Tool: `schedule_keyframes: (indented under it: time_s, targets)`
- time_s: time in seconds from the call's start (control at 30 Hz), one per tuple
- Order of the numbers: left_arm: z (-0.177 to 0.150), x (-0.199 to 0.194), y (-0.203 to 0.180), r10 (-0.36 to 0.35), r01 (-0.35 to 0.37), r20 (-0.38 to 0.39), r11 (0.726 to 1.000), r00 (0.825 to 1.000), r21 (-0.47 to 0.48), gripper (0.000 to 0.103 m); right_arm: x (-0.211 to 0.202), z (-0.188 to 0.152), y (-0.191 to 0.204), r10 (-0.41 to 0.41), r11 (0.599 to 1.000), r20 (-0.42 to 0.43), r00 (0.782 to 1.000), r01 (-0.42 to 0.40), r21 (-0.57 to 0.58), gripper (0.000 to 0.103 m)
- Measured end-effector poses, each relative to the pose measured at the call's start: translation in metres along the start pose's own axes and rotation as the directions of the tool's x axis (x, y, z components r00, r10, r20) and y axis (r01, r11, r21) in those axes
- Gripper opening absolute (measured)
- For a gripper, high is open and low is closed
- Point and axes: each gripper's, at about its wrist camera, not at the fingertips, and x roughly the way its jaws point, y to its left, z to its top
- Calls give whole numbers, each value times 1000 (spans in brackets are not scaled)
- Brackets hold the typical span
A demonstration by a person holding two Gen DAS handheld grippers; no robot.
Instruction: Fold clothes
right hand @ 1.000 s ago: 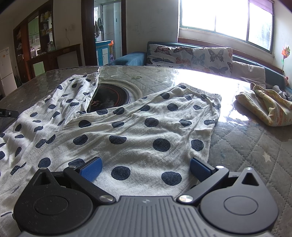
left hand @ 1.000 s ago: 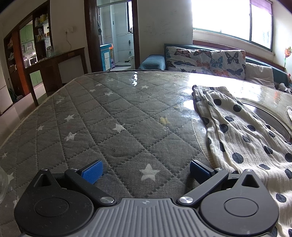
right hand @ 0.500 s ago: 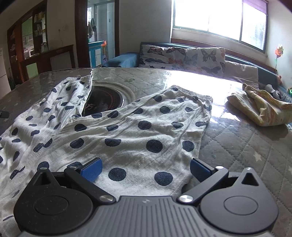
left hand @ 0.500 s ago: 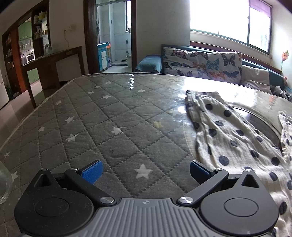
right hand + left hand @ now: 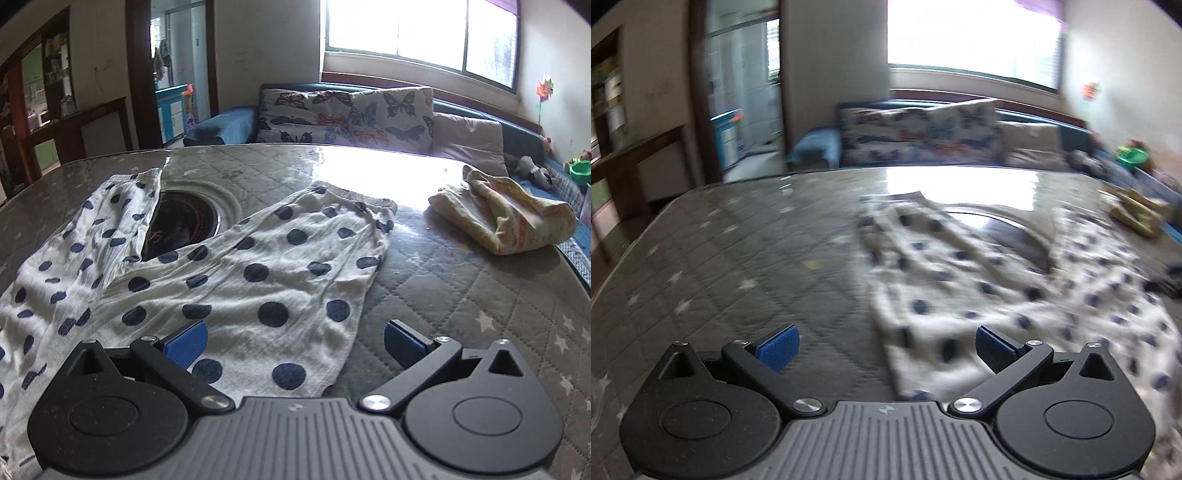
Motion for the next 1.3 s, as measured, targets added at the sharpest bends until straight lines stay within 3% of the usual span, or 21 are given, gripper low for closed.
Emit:
schedule_keyframes:
  time_s: [0.13, 0.27, 0.4, 0.57, 0.7, 0.83, 0.97, 1.17, 1.3]
  targets:
    - [-5, -20, -39, -132, 130, 13, 985, 991, 117, 103, 0, 4, -5, -5, 1000, -13, 1000, 5, 16, 100]
    - [-13, -32, -81, -274, 270, -10, 937, 962, 220, 103, 1, 7, -11, -5, 1000, -21, 1000, 6, 27, 99]
    - [-22, -50, -123, -432, 427, -58, 849, 900, 311, 103, 2, 10, -17, -6, 999, -30, 1000, 7, 38, 94]
    - [-34, -65, -166, -586, 594, -151, 709, 796, 380, 103, 4, 14, -24, -7, 999, -40, 999, 9, 51, 89]
    - [-44, -61, -192, -611, 642, -226, 642, 758, 419, 101, 6, 20, -30, -12, 999, -49, 999, 15, 52, 84]
    - [-54, -56, -217, -625, 684, -299, 573, 721, 451, 90, 13, 28, -40, -6, 998, -66, 998, 10, 67, 75]
    - [-59, -44, -228, -595, 674, -327, 580, 734, 457, 85, 18, 34, -47, -8, 997, -67, 998, 14, 80, 71]
    - [-57, -32, -227, -575, 668, -341, 614, 744, 422, 81, 29, 39, -54, -16, 995, -71, 997, 23, 98, 71]
    - [-57, -37, -226, -577, 667, -338, 611, 744, 427, 78, 37, 42, -58, -22, 993, -74, 997, 30, 111, 71]
